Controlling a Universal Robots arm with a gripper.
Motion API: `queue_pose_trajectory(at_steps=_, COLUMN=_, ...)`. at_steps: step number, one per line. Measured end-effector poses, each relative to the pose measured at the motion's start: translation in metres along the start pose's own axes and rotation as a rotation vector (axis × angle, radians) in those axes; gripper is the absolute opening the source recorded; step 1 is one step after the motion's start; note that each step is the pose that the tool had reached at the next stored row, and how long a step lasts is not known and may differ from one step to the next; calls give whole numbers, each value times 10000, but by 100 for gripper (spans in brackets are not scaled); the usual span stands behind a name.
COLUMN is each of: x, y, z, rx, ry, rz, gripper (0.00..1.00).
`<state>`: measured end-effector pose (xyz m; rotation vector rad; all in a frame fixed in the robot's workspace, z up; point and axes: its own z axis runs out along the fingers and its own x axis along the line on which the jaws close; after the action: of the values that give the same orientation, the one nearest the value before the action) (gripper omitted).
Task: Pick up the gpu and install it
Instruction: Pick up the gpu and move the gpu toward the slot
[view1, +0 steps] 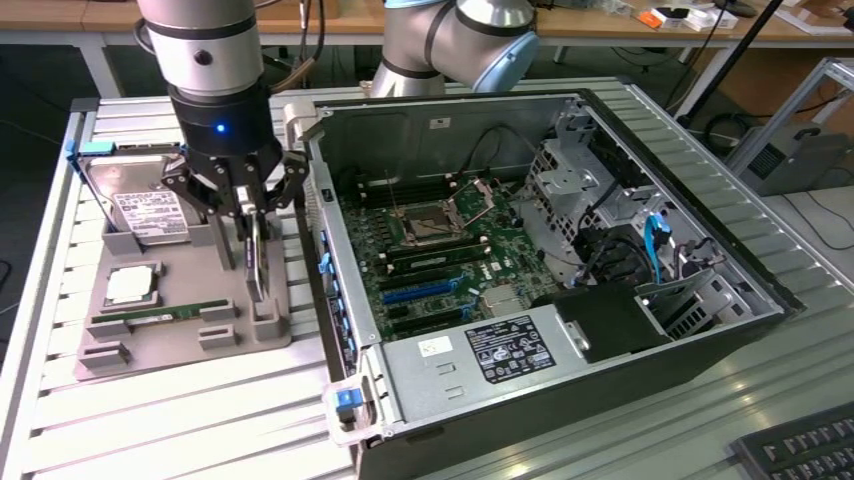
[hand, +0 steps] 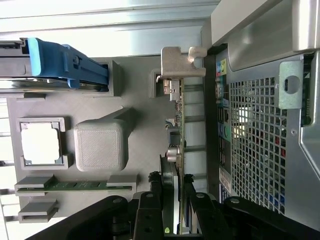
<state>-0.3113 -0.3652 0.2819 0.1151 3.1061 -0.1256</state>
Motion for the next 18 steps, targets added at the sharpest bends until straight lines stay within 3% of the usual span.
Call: queue_pose_trajectory(at_steps=18, x=-2, y=-6, z=-73, rx=0, ry=0, rz=0, gripper=27)
